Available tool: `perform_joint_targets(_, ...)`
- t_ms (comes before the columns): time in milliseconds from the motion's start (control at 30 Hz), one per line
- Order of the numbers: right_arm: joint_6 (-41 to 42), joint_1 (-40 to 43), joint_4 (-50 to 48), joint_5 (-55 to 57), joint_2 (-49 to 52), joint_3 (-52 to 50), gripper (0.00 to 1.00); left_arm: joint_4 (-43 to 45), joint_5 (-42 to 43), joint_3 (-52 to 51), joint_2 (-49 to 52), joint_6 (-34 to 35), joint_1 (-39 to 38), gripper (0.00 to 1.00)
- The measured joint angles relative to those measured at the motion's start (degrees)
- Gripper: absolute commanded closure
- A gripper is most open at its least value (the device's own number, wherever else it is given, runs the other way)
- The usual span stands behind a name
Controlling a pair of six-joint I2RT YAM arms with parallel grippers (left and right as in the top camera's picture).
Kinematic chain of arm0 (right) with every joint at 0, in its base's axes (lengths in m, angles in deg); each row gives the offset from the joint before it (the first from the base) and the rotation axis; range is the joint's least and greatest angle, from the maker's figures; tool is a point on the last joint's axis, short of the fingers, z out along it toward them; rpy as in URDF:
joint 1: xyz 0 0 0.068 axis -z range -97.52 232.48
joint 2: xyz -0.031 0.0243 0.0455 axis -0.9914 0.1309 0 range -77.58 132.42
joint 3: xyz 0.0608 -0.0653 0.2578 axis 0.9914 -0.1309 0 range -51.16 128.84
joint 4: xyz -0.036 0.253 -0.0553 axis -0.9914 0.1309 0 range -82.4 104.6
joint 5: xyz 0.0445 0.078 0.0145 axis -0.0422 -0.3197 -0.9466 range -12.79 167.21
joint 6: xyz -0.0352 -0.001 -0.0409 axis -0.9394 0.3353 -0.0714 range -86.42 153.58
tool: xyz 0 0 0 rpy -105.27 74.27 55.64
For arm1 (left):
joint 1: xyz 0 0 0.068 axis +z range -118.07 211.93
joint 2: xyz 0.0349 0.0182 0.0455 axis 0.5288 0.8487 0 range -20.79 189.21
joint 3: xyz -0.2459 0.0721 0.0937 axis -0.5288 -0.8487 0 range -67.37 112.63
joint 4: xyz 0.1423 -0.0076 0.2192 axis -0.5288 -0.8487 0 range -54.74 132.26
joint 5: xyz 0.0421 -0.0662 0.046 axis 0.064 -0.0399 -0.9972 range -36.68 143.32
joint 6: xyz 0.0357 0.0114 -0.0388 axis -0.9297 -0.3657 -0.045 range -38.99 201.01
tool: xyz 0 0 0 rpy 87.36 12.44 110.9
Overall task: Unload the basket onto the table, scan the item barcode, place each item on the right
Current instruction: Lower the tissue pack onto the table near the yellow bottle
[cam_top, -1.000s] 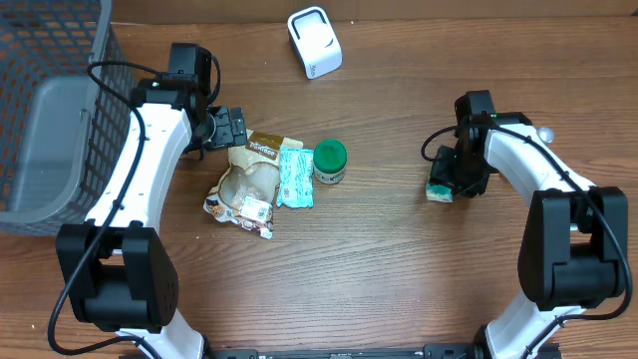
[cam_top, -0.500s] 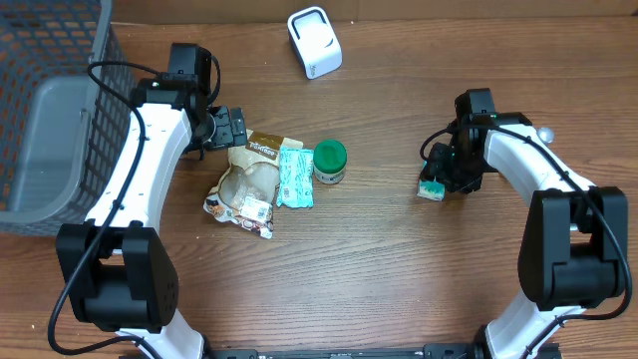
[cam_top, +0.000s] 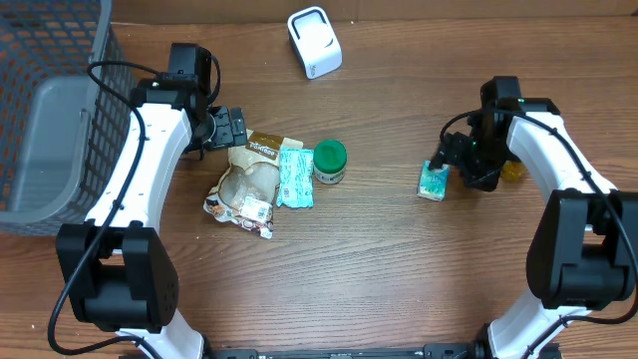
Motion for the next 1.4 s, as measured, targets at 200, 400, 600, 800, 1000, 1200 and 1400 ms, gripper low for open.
perform_joint_targets(200,0.20,-0.26,-1.27,-0.37,-0.02,-1.77,0.66,0.02,0.02,0.00,0.00,0.00,0.00,0.00)
perform_joint_targets(400,0.22,-0.50,-4.98,-0.39,-0.02,-5.22,0.75,0.00,0.02,0.00,0.00,0.00,0.00,0.00)
perform_joint_targets(600,0.20,-0.50,-9.42,-0.46,-0.02,-8.00,0.79,0.00,0.02,0.00,0.00,0.00,0.00,0.00)
perform_joint_targets(800,0.22,-0.46,-16.72,-1.53,-1.84,-12.92,0.78,0.00,0.02,0.00,0.00,0.00,0.00,0.00)
perform_joint_targets(1000,-0.26,-0.46,-14.16,-2.32,-2.25,-12.39,0.96,-0.02,0.02,0.00,0.00,0.00,0.00,0.00)
perform_joint_targets(1200,-2.58,-1.05,-2.05,1.97,-2.43,-4.79,0.96,0.00,0.02,0.00,0.00,0.00,0.00,0.00)
perform_joint_targets(1400,2.93,-9.25,5.42,20.35,-5.05,0.04,0.96,0.02,0.02,0.00,0.00,0.00,0.00,0.00)
